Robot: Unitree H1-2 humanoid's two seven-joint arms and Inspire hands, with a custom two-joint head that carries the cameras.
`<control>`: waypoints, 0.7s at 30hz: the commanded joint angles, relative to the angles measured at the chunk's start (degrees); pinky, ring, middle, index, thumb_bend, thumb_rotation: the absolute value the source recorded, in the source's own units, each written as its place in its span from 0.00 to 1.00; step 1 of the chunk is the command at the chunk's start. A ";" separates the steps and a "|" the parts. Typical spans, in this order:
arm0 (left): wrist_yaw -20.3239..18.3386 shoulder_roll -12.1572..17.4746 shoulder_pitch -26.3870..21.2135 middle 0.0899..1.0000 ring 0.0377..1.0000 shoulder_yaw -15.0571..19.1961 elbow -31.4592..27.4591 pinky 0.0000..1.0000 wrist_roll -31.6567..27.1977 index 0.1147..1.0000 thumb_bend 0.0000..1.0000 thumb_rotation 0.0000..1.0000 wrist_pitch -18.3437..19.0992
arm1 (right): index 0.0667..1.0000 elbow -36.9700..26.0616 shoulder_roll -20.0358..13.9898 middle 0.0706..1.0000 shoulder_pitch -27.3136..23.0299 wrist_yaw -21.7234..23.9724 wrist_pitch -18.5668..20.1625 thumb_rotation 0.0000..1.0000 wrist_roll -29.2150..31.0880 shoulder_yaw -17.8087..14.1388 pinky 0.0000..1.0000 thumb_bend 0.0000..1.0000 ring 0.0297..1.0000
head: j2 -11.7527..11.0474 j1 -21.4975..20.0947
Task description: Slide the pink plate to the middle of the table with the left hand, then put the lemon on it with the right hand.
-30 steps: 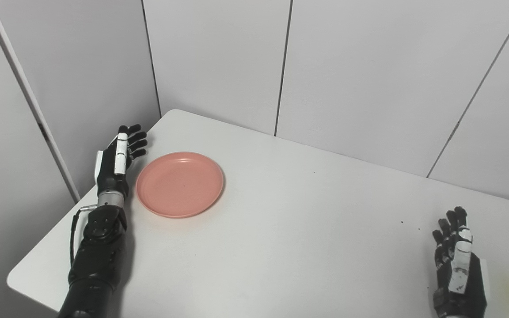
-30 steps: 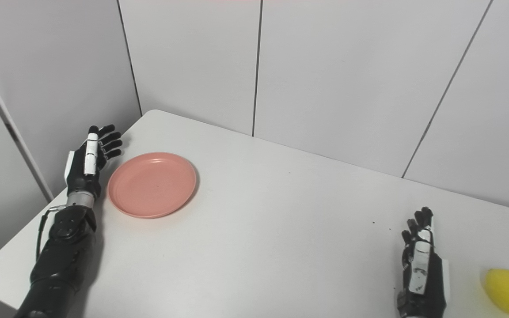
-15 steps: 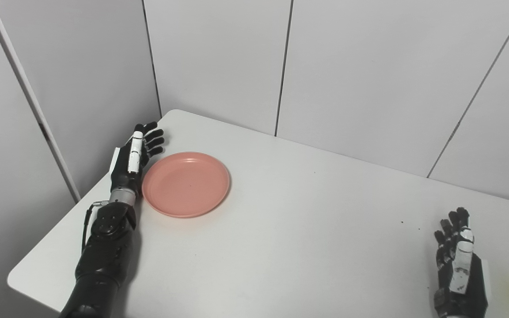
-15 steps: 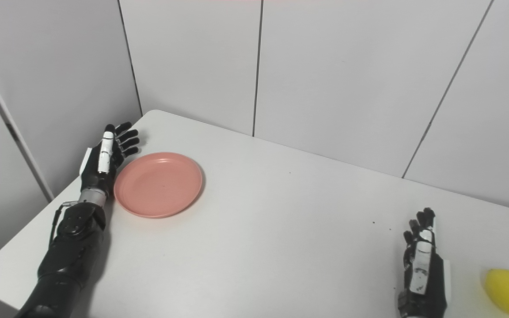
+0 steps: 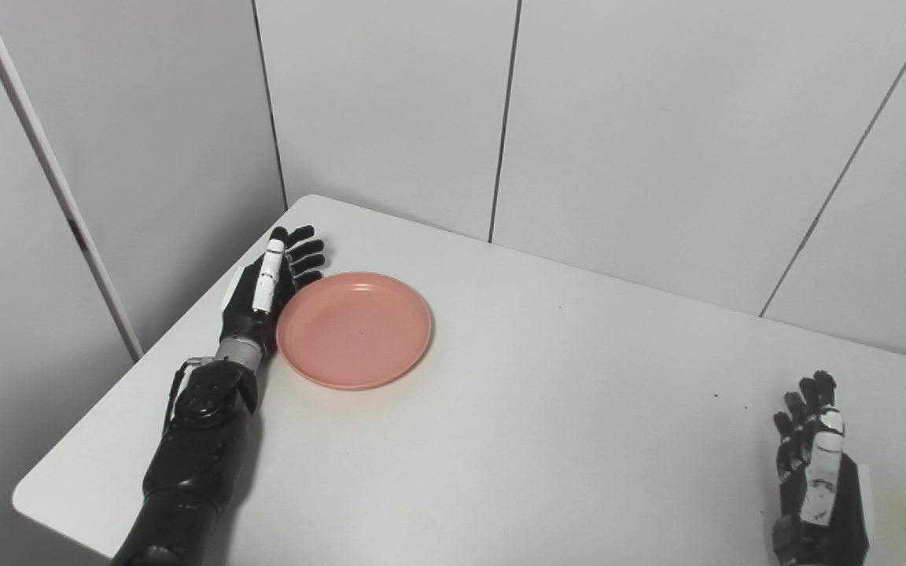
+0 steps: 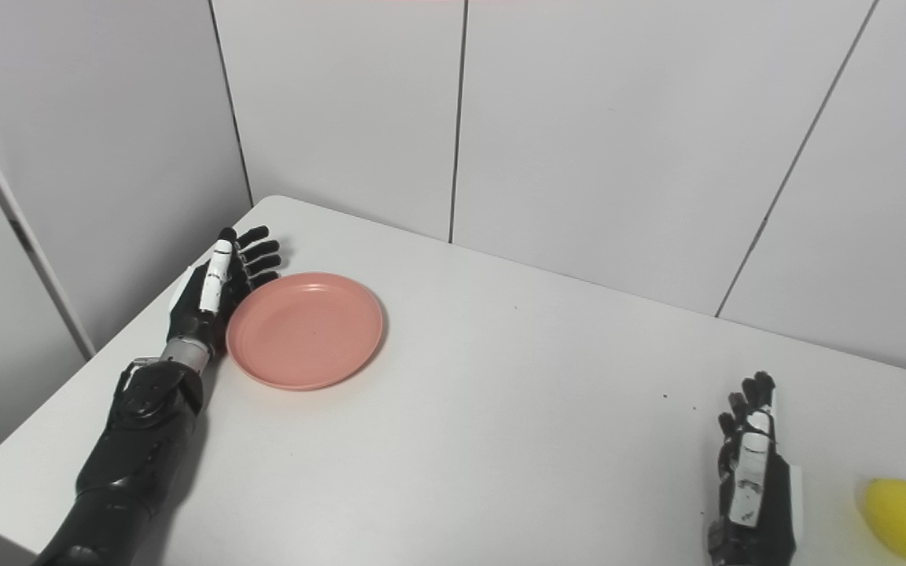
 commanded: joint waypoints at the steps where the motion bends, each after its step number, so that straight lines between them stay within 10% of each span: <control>1: -1.80 -0.78 -0.82 0.79 0.80 -1.34 -2.08 0.80 0.01 0.77 0.51 1.00 0.42 | 1.00 -1.64 0.34 1.00 -1.40 0.25 -1.62 1.00 0.17 0.12 1.00 0.67 1.00 | 0.06 0.04; 21: -2.45 -5.12 -0.92 0.80 0.82 -9.93 -9.72 0.82 4.25 0.77 0.53 1.00 6.32 | 1.00 -1.59 0.69 1.00 -1.10 0.37 -1.77 1.00 0.10 0.38 1.00 0.67 1.00 | 0.77 -1.73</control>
